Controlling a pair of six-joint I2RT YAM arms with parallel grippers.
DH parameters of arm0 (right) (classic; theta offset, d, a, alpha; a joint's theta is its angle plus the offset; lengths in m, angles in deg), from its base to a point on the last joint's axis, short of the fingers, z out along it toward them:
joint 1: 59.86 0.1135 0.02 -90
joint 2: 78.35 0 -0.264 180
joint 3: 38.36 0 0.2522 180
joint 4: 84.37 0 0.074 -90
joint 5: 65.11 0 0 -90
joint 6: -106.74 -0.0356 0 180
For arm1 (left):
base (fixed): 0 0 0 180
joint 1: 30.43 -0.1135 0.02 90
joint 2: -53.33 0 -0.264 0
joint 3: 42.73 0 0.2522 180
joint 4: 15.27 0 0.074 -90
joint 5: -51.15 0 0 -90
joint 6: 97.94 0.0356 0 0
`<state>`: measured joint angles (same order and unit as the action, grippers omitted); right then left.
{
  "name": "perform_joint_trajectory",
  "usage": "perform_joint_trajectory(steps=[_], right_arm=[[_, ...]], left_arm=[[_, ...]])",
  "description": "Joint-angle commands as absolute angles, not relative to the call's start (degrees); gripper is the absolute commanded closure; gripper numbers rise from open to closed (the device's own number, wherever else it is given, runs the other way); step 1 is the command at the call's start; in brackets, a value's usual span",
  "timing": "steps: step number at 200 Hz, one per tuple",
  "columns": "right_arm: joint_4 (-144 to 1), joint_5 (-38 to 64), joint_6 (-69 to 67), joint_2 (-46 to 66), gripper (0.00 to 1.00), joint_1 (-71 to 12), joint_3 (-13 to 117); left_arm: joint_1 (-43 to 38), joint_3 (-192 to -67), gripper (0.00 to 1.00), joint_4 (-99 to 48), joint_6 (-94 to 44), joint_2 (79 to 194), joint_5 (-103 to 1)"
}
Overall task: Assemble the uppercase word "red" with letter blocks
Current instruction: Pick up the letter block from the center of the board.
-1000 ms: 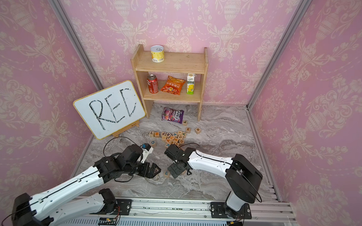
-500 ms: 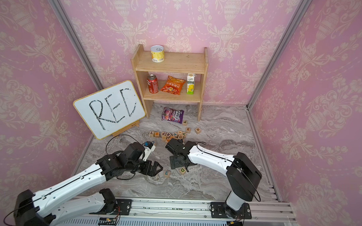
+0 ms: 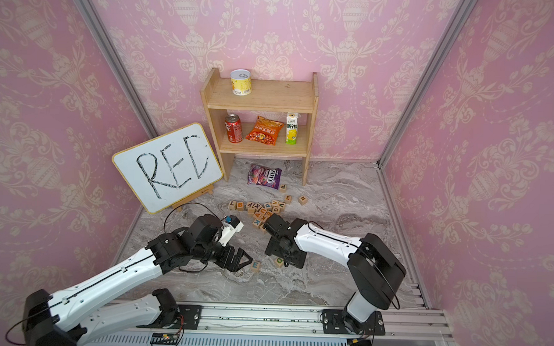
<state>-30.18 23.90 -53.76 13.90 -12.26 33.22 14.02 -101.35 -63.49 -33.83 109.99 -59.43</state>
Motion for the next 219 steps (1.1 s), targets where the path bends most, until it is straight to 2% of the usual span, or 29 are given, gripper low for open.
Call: perform_joint_trajectory(steps=[1,25,109,146,202,219], right_arm=[[-33.5,22.2,-62.5,11.8,0.04,-12.5,30.8],[-34.8,21.8,-65.1,11.9,0.09,-12.6,29.7],[-38.5,20.8,-68.3,13.6,0.38,-13.2,27.6],[-39.0,19.8,-68.6,15.0,0.46,-13.2,27.6],[-36.7,19.3,-67.0,15.0,0.75,-13.4,28.3],[-35.8,19.4,-65.3,14.7,0.76,-13.7,28.9]], left_arm=[[14.4,-102.5,0.01,-64.9,-31.6,108.5,-61.1],[14.3,-102.4,0.01,-64.8,-31.6,108.9,-61.5],[14.3,-102.0,0.01,-64.6,-31.3,109.1,-61.5],[14.4,-102.0,0.01,-64.3,-31.1,109.5,-61.4],[14.3,-101.8,0.01,-63.9,-31.0,109.7,-61.1],[14.3,-101.8,0.01,-63.7,-31.1,109.9,-61.1]])
